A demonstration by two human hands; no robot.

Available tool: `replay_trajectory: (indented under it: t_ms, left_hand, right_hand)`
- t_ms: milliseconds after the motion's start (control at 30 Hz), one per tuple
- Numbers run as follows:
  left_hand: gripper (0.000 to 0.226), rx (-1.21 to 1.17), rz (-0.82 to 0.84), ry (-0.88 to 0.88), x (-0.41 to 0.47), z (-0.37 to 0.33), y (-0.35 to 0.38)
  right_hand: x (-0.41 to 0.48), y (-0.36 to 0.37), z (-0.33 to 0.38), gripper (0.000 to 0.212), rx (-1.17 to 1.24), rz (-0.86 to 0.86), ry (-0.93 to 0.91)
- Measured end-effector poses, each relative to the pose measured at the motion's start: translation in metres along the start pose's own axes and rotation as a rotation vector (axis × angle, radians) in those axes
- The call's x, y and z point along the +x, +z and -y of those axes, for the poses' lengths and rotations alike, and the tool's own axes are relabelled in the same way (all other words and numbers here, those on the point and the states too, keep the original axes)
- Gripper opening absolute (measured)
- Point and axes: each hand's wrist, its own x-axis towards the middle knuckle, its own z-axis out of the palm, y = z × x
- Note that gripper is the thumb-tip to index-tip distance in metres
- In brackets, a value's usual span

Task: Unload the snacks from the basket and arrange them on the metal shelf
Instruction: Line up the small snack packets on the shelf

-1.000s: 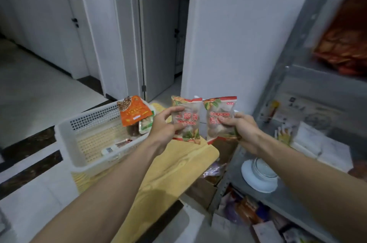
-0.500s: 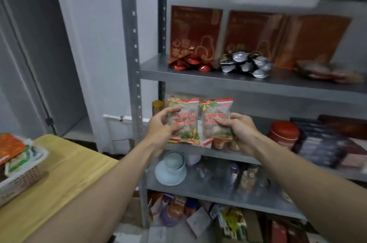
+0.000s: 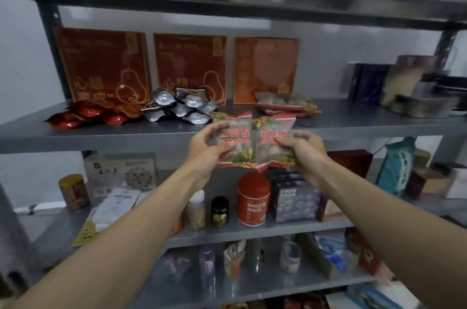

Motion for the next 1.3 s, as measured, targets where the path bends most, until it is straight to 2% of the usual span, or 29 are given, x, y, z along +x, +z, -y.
replay_trajectory:
  t_ms: [200,467,633,867,1300]
  left_hand:
    - [0.041,0.02,0.065,0.057,0.095,0.014,0.066]
    - [0.044,0.103,0.091,0.036,0.18,0.034,0.126]
    - [0.04,0.253,0.102,0.082,0.2,0.045,0.141]
    - [0.041,0.363,0.099,0.119,0.214,0.057,0.146]
    - [0.044,0.408,0.047,0.123,0.213,0.061,0.142]
  right_hand:
    - [0.081,-0.038,0.028,0.025,-0.043,-0.092,-0.107]
    - [0.179,-0.071,0.038,0.038,-0.165,-0.157,-0.114]
    - [0.219,-0.083,0.027,0.034,-0.191,-0.127,-0.105]
    - [0.248,-0.09,0.02,0.046,-0.315,-0.074,-0.183]
    - [0.249,-0.096,0.016,0.022,-0.216,-0.052,-0.162]
